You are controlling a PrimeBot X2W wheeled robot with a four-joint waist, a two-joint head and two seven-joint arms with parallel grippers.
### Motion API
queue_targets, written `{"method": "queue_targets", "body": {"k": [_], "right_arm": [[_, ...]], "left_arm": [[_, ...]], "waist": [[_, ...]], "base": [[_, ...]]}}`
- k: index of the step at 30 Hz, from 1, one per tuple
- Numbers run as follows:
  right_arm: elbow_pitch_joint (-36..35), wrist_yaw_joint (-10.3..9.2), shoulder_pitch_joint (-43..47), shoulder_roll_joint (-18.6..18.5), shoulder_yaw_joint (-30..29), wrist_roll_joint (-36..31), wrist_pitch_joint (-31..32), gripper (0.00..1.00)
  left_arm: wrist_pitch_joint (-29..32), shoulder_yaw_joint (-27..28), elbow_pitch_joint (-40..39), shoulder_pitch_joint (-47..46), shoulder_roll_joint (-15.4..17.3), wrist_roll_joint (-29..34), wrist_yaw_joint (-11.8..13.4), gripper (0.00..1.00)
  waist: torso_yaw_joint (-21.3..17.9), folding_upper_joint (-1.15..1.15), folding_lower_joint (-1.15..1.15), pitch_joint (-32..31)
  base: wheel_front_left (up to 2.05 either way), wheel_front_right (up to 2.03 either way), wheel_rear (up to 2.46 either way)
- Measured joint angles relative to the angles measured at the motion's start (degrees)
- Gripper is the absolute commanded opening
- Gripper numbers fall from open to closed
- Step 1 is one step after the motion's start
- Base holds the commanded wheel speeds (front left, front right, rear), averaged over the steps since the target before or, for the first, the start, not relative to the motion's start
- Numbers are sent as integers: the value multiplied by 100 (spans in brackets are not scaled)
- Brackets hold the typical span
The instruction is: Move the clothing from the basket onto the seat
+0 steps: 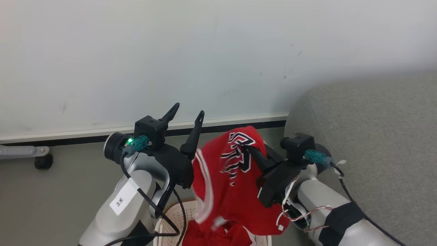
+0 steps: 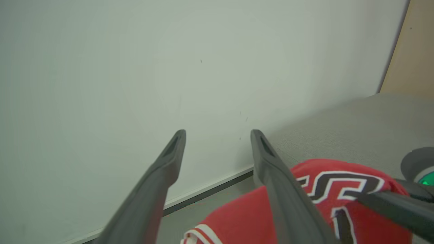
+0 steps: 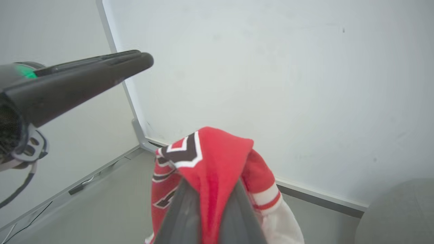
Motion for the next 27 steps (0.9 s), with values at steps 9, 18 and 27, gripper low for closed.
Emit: {"method": "queue_targets", "body": {"k": [9, 18, 27], "right_arm": [[-267, -111, 79, -476, -279, -185, 0, 0], [-802, -368, 508, -955, -532, -376, 0, 0], [-1489, -563, 737, -1403, -751, -611, 0, 0]], "left_arm": [[-212, -116, -68, 631, 51, -11, -60, 100], [-342, -383, -349, 1366, 44, 0, -112, 100], [-402, -467, -584, 1767, -33, 0, -98, 100]], "waist": [[-276, 0, 0, -24], [-691, 0, 0, -92], [-1265, 0, 0, -156]], "base": [[0, 0, 0], [0, 0, 0], [0, 0, 0]]}}
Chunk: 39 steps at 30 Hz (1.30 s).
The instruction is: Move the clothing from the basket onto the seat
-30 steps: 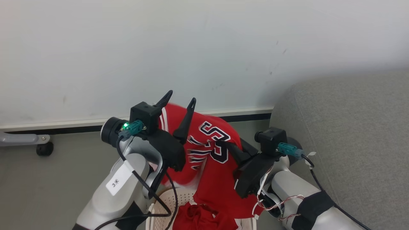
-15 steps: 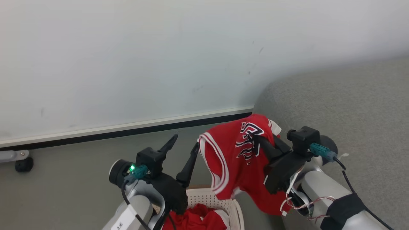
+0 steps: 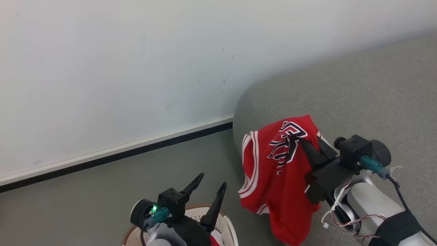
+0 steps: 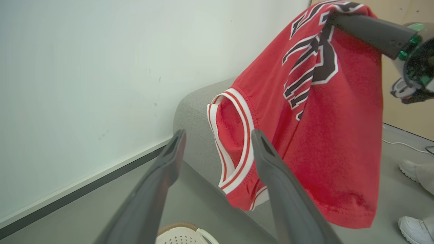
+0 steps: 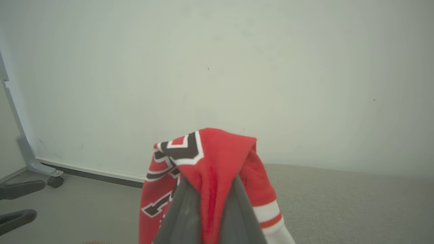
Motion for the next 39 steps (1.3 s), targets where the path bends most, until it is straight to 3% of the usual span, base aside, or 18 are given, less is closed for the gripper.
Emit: {"method": "queue_targets", "body": {"k": [8, 14, 22, 31, 39], "right_arm": [[-521, -145, 152, -425, -258, -82, -1, 0], [-747, -198, 147, -693, -456, -113, -1, 0], [-614, -85, -488, -779, -710, -107, -1, 0], [97, 167, -2082, -738, -1180, 108, 105, 0], [821, 212, -3047, -812, -1605, 332, 230, 0]], "left_arm": [[-52, -68, -148, 188, -48, 35, 98, 100], [-53, -153, -242, 192, -93, 93, 101, 100], [-60, -186, -531, 121, -83, 205, 197, 100], [-30, -53, -791, -235, 166, 399, 350, 100], [152, -2, -1088, -470, 419, 547, 417, 100]], "waist": [[-582, 0, 0, -7], [-799, 0, 0, 95], [-773, 0, 0, 443], [-592, 1, 1, 1049], [-367, 0, 1, 1566]], "base": [[0, 0, 0], [0, 0, 0], [0, 0, 0], [0, 0, 0], [0, 0, 0]]}}
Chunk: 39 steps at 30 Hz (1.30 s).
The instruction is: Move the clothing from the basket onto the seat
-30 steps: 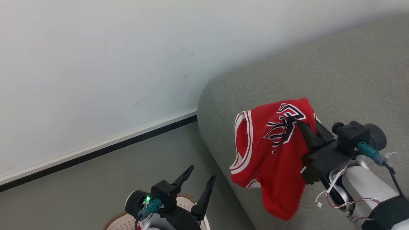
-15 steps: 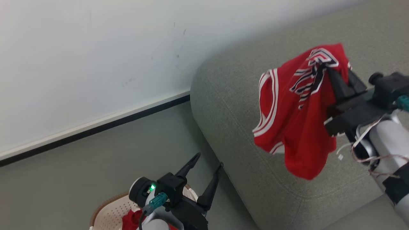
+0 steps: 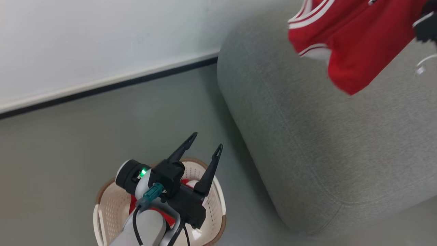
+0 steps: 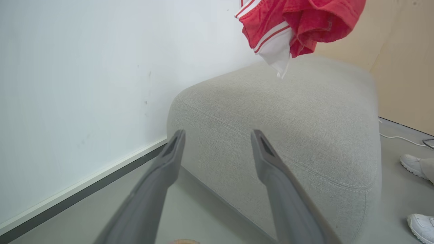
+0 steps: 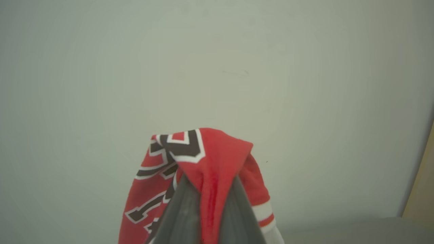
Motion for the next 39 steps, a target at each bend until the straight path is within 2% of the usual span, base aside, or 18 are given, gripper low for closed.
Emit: {"method": "queue_targets", "body": {"k": [6, 12, 15, 25, 32, 34, 35, 36, 37, 38, 39], "right_arm": [[547, 10, -586, -330, -7, -181, 80, 0], [909, 51, -840, -446, 43, -402, 73, 0], [1101, -9, -909, -489, 26, -434, 62, 0], [1708, -312, -971, -169, -157, -375, -87, 0], [2127, -350, -971, 76, -201, -285, -149, 0], [2223, -299, -965, 200, -142, -288, -175, 0], [2279, -292, -965, 248, -109, -297, -181, 9], [2325, -264, -960, 285, -87, -302, -182, 34], [2360, -244, -944, 304, -70, -303, -187, 49], [2395, -230, -931, 314, -48, -325, -188, 83], [2418, -191, -912, 316, -37, -354, -189, 100]], "left_arm": [[122, -31, -344, -230, 134, 238, 46, 100], [266, -99, -712, -394, 191, 358, 79, 100], [341, -119, -883, -494, 220, 439, 79, 100], [666, -172, -1323, -836, 374, 671, 86, 100], [772, -127, -1480, -1094, 553, 840, 79, 100], [773, -111, -1474, -1118, 590, 866, 79, 100], [773, -105, -1461, -1124, 602, 866, 80, 100], [773, -102, -1449, -1125, 612, 866, 80, 100], [773, -102, -1433, -1125, 615, 866, 80, 100], [773, -101, -1413, -1125, 615, 866, 80, 100], [773, -100, -1399, -1125, 615, 866, 80, 100]], "waist": [[184, 0, 0, 469], [297, 1, 1, 962], [322, 1, 1, 1210], [307, 1, 0, 2031], [287, 1, 0, 2578], [281, 1, 0, 2702], [277, 1, 0, 2755], [272, 1, 0, 2797], [264, 1, 0, 2831], [252, 1, 0, 2849], [238, 1, 0, 2854]], "base": [[0, 0, 0], [0, 0, 0], [0, 0, 0], [0, 0, 0], [0, 0, 0], [0, 0, 0], [0, 0, 0], [0, 0, 0], [0, 0, 0], [0, 0, 0], [0, 0, 0]]}}
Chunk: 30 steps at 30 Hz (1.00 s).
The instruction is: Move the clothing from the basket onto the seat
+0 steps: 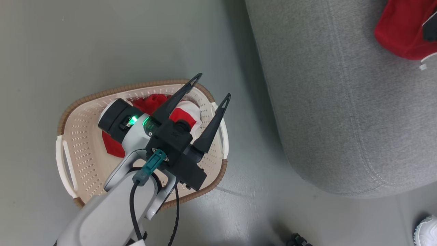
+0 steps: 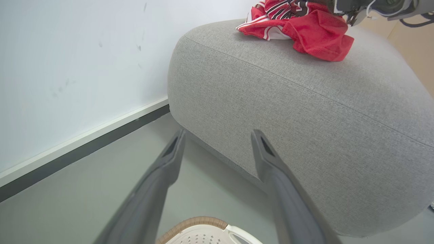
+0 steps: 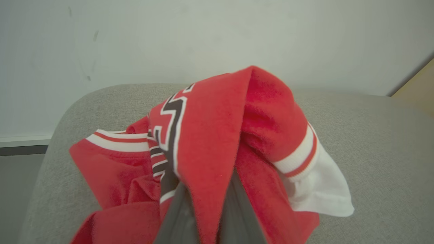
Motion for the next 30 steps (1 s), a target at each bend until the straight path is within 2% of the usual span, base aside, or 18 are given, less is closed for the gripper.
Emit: {"method": "queue_targets", "body": {"k": [6, 10, 22, 30], "right_arm": [[19, 151, 154, 52, 44, -58, -42, 100], [-218, 294, 383, 119, 83, -114, -42, 100], [-1058, 390, 1455, 205, 208, -454, -41, 100], [-1670, 392, 2163, 537, 111, -393, -42, 100]], "left_arm": [[-68, 31, 129, 1, -4, -4, 0, 100], [-169, 70, 283, 20, -34, -62, 2, 100], [-572, 189, 717, 268, -320, -444, -1, 100], [-826, 499, 1068, 559, -477, -770, 101, 100]], "waist": [[-65, -1, -1, -122], [-104, -1, -2, -282], [-125, -2, -2, -1054], [83, -2, -2, -1726]], "base": [[0, 0, 0], [0, 0, 0], [0, 0, 0], [0, 0, 0]]}}
